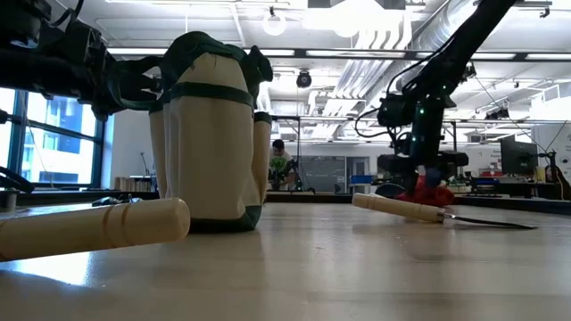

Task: Pick & Place Garden tools in Gardening bag
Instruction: Put the glove into the gardening bag

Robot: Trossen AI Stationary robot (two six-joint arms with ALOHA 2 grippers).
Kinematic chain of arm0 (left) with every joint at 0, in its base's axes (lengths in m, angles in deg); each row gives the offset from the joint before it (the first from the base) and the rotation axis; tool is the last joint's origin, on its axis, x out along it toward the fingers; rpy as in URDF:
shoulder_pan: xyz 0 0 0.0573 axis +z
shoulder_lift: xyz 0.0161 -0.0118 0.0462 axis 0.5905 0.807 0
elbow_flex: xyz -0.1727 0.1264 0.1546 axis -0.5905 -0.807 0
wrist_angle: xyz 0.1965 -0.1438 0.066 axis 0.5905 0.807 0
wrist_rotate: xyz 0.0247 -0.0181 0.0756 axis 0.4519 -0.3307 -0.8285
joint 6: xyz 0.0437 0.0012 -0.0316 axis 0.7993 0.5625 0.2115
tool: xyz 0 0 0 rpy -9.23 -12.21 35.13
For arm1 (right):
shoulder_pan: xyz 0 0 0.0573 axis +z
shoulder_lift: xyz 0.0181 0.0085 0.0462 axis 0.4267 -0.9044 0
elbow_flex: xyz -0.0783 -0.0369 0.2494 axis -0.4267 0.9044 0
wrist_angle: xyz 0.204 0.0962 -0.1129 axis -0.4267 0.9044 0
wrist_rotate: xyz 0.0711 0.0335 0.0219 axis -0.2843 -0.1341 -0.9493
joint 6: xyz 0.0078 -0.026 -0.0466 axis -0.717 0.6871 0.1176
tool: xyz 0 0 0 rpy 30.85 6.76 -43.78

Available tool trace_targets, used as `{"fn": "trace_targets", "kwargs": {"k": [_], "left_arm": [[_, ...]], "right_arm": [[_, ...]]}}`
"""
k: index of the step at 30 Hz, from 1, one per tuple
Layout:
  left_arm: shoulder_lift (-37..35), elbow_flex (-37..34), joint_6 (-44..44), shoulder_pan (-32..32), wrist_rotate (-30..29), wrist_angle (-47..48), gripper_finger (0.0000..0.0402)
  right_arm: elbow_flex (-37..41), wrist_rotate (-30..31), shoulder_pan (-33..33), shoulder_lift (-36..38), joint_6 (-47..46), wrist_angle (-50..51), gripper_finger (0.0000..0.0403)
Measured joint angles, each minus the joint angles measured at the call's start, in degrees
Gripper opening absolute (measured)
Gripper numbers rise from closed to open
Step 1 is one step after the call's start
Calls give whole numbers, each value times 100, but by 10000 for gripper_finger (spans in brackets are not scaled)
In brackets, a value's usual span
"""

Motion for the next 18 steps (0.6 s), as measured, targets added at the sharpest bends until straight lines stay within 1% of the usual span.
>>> {"fn": "trace_targets", "kwargs": {"k": [3, 5, 8, 9, 15, 18], "left_arm": [[0, 1, 0, 0, 39, 5, 219], [0, 1, 0, 0, 67, 8, 219], [0, 0, -1, 0, 87, 8, 219], [0, 1, -4, 0, 87, 10, 219], [0, -1, -25, 0, 138, 17, 219], [0, 1, -74, 0, 142, 17, 219]], "right_arm": [[-1, 5, 4, 0, 6, 106, 134], [-1, 26, 4, 2, 57, 171, 95], [-1, 40, 4, 0, 355, 213, 28], [1, 38, 4, 0, 477, 215, 16], [2, 21, 21, -2, 640, 219, 5], [6, 66, 153, 6, 763, 198, 4]]}}
